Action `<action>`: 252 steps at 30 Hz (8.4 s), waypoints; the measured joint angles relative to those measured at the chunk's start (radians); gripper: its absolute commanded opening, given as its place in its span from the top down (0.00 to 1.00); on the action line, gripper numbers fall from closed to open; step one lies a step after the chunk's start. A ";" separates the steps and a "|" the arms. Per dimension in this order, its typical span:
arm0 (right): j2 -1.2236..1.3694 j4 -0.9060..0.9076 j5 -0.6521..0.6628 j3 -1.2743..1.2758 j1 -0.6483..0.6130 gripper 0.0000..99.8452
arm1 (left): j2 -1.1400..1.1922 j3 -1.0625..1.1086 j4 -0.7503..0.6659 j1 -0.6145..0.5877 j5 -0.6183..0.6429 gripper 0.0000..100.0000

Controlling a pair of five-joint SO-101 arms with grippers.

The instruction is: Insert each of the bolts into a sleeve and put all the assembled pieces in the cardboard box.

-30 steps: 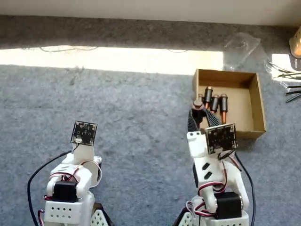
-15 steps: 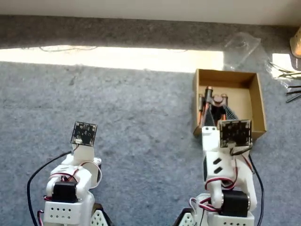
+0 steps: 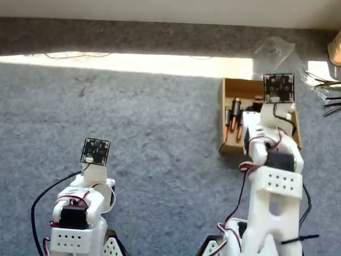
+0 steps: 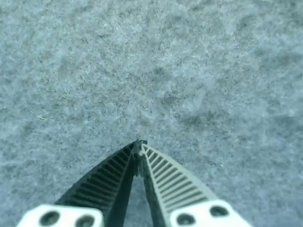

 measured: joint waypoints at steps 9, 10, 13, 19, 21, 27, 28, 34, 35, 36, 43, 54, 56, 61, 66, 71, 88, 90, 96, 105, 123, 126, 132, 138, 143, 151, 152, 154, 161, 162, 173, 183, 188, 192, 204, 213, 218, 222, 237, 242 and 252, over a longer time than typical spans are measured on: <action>0.603 -0.028 0.000 -0.325 0.058 1.00 | 0.000 0.000 0.000 0.000 0.000 0.99; 0.663 -0.028 0.000 -0.371 0.063 1.00 | 0.000 0.000 0.000 -0.003 0.000 0.99; 0.830 0.011 0.000 -0.512 0.072 1.00 | 0.000 0.000 0.000 -0.051 0.002 0.99; 1.089 0.201 0.002 -0.835 0.074 0.99 | 0.000 0.000 0.000 -0.080 0.003 0.99; 1.155 0.253 0.002 -0.928 0.078 0.99 | 0.000 0.000 0.000 -0.080 0.003 0.99; 1.293 0.427 0.002 -1.165 0.078 0.99 | 0.000 0.000 0.000 -0.080 0.002 0.99; 1.310 0.450 0.002 -1.195 0.078 0.98 | 0.000 0.000 0.000 -0.080 0.002 0.99; 1.382 0.568 0.000 -1.339 0.078 0.90 | 0.000 0.000 0.000 -0.080 0.002 0.99; 1.387 0.574 0.000 -1.353 0.078 0.90 | 0.000 0.000 0.000 -0.080 0.002 0.99; 1.393 0.578 0.000 -1.359 0.083 0.90 | 0.000 0.000 0.000 -0.080 0.002 0.99; 1.399 0.588 0.000 -1.370 0.104 0.90 | 0.000 0.000 0.000 -0.080 0.002 0.99; 1.396 0.756 0.002 -1.513 0.104 0.91 | 0.000 0.000 0.000 -0.080 0.000 0.99; 1.392 0.836 0.002 -1.585 0.092 0.91 | 0.000 0.000 0.000 -0.080 0.000 0.99; 1.323 1.019 0.002 -1.791 0.020 1.00 | 0.000 0.000 0.000 -0.080 0.043 0.99; 1.241 1.119 0.002 -1.982 -0.057 0.99 | 0.000 0.000 0.002 -0.080 0.089 0.99; 1.151 1.126 0.002 -2.012 -0.071 0.99 | 0.000 0.000 0.002 -0.080 0.092 0.99; 0.505 1.128 -0.104 -1.689 -0.161 0.99 | 0.000 0.000 0.002 -0.080 0.095 0.99; 0.423 1.128 -0.104 -1.611 -0.173 0.99 | 0.000 0.000 0.002 -0.080 0.095 0.99; 0.227 1.128 -0.104 -1.372 -0.233 0.99 | 0.000 0.000 0.002 -0.080 0.095 0.99; 0.029 1.128 -0.104 -1.060 -0.258 0.99 | 0.000 0.000 0.002 -0.080 0.095 0.99; -0.658 0.953 -0.104 -0.411 -0.259 0.99 | 0.000 0.000 0.002 -0.080 0.095 0.99; -0.802 0.882 -0.104 -0.239 -0.261 0.99 | 0.000 0.000 0.002 -0.080 0.095 0.99; -0.957 0.838 -0.104 -0.005 -0.261 0.99 | 0.000 0.000 0.002 -0.080 0.095 0.99; -0.974 0.836 -0.104 0.026 -0.261 0.99 | 0.000 0.000 0.002 -0.080 0.095 0.99; -0.974 0.822 -0.104 0.032 -0.198 0.99 | 0.000 0.000 0.002 -0.080 0.095 0.99; -0.976 0.749 -0.104 0.075 -0.089 0.99 | 0.000 0.000 0.002 -0.080 0.095 0.99; -0.976 0.746 -0.104 0.089 -0.089 0.99 | 0.000 0.000 0.002 -0.080 0.095 0.99; -0.976 0.744 -0.104 0.120 -0.091 0.99 | 0.000 0.000 0.002 -0.080 0.095 0.99; -0.976 0.674 -0.104 0.229 -0.091 0.99 | 0.000 0.000 0.002 -0.080 0.095 0.99; -0.976 0.666 -0.104 0.238 -0.091 0.99 | 0.000 0.000 0.002 -0.080 0.095 0.99; -0.976 0.654 -0.129 0.250 -0.183 0.99 | 0.000 0.000 0.002 -0.080 0.095 0.99; -1.037 0.654 -0.192 0.250 -0.195 1.00 | 0.000 0.000 0.002 -0.080 0.095 0.99; -1.099 0.654 -0.192 0.250 -0.196 1.00 | 0.000 0.000 0.002 -0.080 0.095 0.99; -1.108 0.654 -0.192 0.272 -0.196 1.00 | 0.000 0.000 0.002 -0.080 0.095 0.99; -1.114 0.647 -0.192 0.534 -0.196 1.00 | 0.000 0.000 0.002 -0.080 0.095 0.99; -1.114 0.647 -0.192 0.686 -0.196 1.00 | 0.000 0.000 0.002 -0.080 0.095 0.99; -1.114 0.647 -0.192 0.747 -0.195 1.00 | 0.000 0.000 0.002 -0.080 0.095 0.99; -1.114 0.646 -0.192 0.789 -0.195 1.00 | 0.000 0.000 0.002 -0.080 0.095 0.99; -1.114 0.638 -0.192 0.819 -0.196 1.00 | 0.000 0.000 0.002 -0.080 0.095 0.99; -1.114 0.638 -0.192 0.819 -0.196 1.00 | 0.000 0.000 0.002 -0.080 0.095 0.99; -1.114 0.638 -0.206 0.819 -0.153 1.00 | 0.000 0.000 0.002 -0.080 0.095 0.99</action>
